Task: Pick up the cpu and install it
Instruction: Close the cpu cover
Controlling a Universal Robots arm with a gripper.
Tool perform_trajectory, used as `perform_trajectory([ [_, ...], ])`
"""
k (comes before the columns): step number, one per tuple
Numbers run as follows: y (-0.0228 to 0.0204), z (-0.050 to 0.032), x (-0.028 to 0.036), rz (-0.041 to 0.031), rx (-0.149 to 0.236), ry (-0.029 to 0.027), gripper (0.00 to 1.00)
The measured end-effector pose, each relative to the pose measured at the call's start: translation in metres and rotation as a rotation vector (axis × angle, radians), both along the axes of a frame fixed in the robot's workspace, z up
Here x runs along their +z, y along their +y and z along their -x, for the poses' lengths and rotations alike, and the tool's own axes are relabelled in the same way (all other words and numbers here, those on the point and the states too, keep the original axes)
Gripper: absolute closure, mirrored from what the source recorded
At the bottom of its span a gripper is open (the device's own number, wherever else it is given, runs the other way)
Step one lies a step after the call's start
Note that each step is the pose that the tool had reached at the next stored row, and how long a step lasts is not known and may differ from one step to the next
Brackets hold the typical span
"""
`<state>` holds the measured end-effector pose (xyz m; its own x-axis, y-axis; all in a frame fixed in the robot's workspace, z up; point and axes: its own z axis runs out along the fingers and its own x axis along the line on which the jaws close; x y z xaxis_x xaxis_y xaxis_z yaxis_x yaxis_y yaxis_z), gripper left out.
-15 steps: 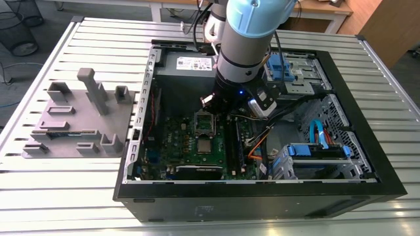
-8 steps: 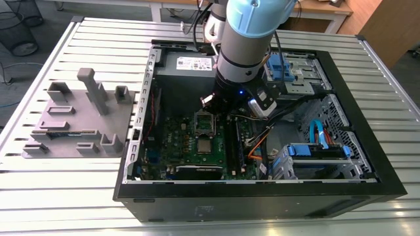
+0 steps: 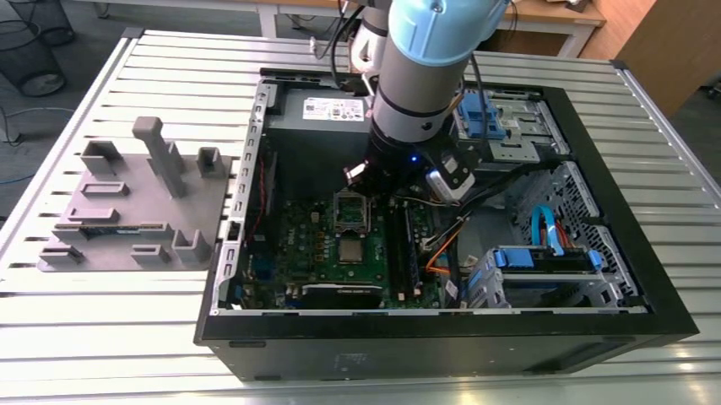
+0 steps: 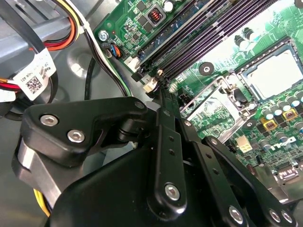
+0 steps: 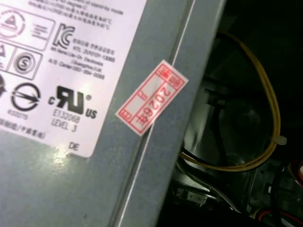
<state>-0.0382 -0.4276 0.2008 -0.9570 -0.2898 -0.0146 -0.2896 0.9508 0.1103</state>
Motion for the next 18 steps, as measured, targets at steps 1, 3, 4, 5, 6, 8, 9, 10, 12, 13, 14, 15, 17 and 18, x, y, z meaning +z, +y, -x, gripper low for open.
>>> perform_trajectory([
  [1,0.0000,0.0003,0.0000,0.0001,0.000,-0.0001,0.89],
  [3,0.0001,0.0012,-0.0002,-0.0002,0.000,-0.0002,0.89],
  [4,0.0001,0.0019,-0.0002,-0.0003,0.000,-0.0005,0.89],
  [5,0.0001,0.0025,-0.0002,-0.0004,0.000,-0.0008,0.89],
  [6,0.0001,0.0031,-0.0002,-0.0003,0.000,-0.0011,0.89],
  [8,0.0000,0.0037,-0.0002,-0.0002,0.000,-0.0020,0.89],
  [9,0.0000,0.0039,-0.0001,-0.0003,0.000,-0.0025,0.89],
  [10,0.0000,0.0039,0.0003,-0.0001,0.000,-0.0027,0.89],
  [12,-0.0001,0.0039,0.0019,0.0000,0.000,-0.0030,0.89],
  [13,-0.0001,0.0039,0.0030,-0.0002,0.000,-0.0031,0.89],
  [14,-0.0001,0.0040,0.0042,-0.0002,0.000,-0.0031,0.89],
  [15,-0.0002,0.0040,0.0055,-0.0001,0.000,-0.0031,0.89],
  [17,-0.0003,0.0040,0.0077,-0.0001,0.000,-0.0030,0.89],
  [18,-0.0005,0.0040,0.0086,-0.0001,0.000,-0.0031,0.89],
])
